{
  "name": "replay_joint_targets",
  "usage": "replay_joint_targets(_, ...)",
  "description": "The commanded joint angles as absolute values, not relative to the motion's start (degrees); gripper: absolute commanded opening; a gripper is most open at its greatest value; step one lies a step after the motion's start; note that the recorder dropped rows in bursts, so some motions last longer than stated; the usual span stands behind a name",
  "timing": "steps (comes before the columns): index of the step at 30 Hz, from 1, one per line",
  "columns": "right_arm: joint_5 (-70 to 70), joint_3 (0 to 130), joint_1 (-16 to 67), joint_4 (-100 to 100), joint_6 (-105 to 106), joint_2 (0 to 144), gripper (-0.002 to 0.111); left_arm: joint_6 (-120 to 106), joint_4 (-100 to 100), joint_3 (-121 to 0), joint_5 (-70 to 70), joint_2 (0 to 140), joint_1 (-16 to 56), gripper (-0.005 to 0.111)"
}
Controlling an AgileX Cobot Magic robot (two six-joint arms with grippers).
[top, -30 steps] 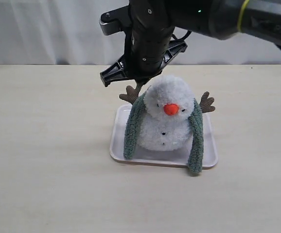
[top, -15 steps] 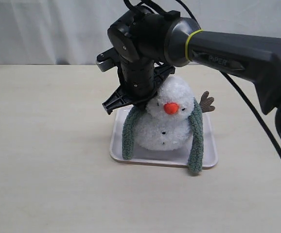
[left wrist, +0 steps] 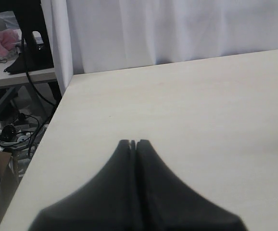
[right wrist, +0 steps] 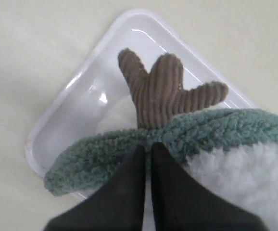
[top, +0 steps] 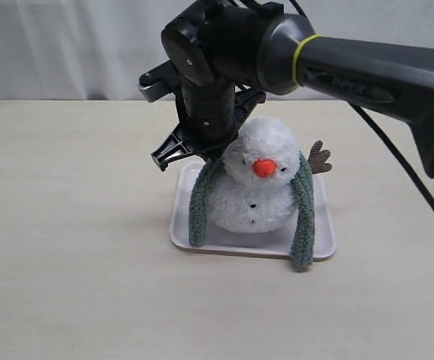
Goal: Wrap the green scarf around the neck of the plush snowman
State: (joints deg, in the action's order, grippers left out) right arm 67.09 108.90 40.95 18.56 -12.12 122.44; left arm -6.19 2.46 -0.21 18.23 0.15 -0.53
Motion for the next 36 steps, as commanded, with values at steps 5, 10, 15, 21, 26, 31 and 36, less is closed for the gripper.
replay_joint_targets(5, 70.0, 109.2, 41.4, 22.0, -11.7, 117.1, 0.004, -6.2, 2.3, 0.0, 17.7, 0.0, -0.2, 0.000)
replay_joint_targets(10, 69.3, 109.1, 41.4, 23.1, -14.0, 115.3, 0.004, -6.2, 2.3, 0.0, 17.7, 0.0, -0.2, 0.000)
replay_joint_targets(15, 67.9, 109.1, 41.4, 23.5, -16.1, 115.5, 0.004, -6.2, 2.3, 0.0, 17.7, 0.0, -0.2, 0.000)
replay_joint_targets(21, 67.9, 108.8, 41.3, 24.9, -18.9, 117.5, 0.004, -6.2, 2.3, 0.0, 17.7, 0.0, -0.2, 0.000)
replay_joint_targets(26, 66.4, 105.3, 41.3, 24.9, -18.9, 118.1, 0.004, -6.2, 2.3, 0.0, 17.7, 0.0, -0.2, 0.000)
replay_joint_targets(31, 65.6, 102.6, 41.1, 25.0, -18.9, 118.1, 0.004, -6.2, 2.3, 0.0, 17.7, 0.0, -0.2, 0.000)
replay_joint_targets(36, 65.8, 102.6, 41.0, 24.9, -18.9, 117.3, 0.004, -6.2, 2.3, 0.0, 17.7, 0.0, -0.2, 0.000)
